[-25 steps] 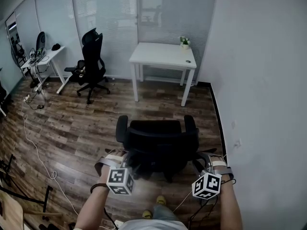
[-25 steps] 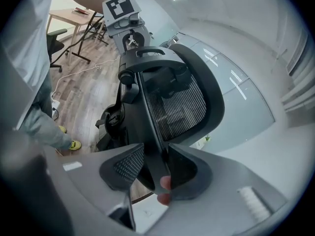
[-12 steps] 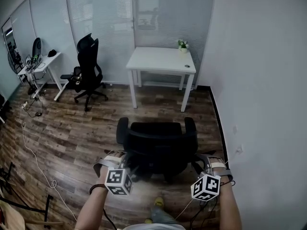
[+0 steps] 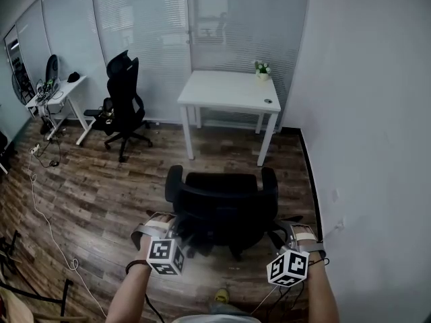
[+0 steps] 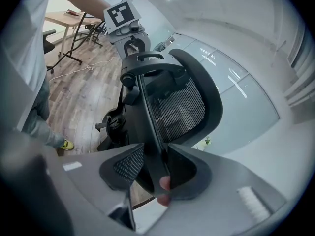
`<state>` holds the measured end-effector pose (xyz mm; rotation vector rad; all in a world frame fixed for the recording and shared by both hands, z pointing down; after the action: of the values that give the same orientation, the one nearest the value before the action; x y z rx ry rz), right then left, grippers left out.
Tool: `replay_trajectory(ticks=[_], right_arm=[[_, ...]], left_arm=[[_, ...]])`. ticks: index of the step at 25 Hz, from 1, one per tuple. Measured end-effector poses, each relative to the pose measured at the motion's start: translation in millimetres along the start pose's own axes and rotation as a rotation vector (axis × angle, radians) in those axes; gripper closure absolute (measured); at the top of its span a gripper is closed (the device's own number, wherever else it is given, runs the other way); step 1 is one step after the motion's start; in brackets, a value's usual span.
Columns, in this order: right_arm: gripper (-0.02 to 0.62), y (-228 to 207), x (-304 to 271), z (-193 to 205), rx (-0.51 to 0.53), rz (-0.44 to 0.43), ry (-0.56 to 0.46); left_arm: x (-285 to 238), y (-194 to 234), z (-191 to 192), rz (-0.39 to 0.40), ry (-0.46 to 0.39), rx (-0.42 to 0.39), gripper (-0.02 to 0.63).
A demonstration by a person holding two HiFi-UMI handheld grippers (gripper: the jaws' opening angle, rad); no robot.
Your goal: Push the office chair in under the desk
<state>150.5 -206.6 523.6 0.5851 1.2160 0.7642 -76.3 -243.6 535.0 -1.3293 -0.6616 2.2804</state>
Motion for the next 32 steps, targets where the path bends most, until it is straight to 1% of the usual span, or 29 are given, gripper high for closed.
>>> replay_trajectory(ticks=[5, 9, 13, 19, 22, 32], right_arm=[[0.453, -28.1, -31.5, 3.8, 0.006, 0.007, -0.018], [0.453, -50.2, -57.1, 7.7, 0.002, 0.005, -0.017], [0.451, -73.4, -86.1, 9.9, 0.004, 0.016, -0.022], [0.449, -115.3, -136.4, 13.2, 0.000, 0.035, -0.027], [0.449, -137.3, -164.0, 13.5, -0.009, 0.032, -0.012], [0.449, -229.1, -265.2, 17.3, -0.043, 0.032, 0.059]], left_arm=[[-27.4, 35.4, 4.6, -0.031, 0.007, 0.008, 0.426], [-49.9, 64.2, 7.0, -0.024, 0.013, 0.015, 0.425], [-74.0, 95.0, 13.0, -0.033, 0.006, 0.014, 0.423], [-115.4, 151.2, 22.1, -0.030, -0.015, 0.003, 0.419], [-136.0, 180.1, 28.1, -0.030, -0.022, -0.005, 0.420], [-215.2, 295.7, 44.1, -0.018, -0.048, -0.027, 0.422]])
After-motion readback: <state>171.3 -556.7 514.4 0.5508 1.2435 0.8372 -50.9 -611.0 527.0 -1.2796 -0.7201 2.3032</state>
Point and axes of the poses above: the fingertips, and each gripper's own axes: x backward along the fingers, y to its left, z out of its underside, the point moved 3 cm from there along x, backward along the fingers, and after that the axes turned 9 degrees about x, right-handed, at the moved point
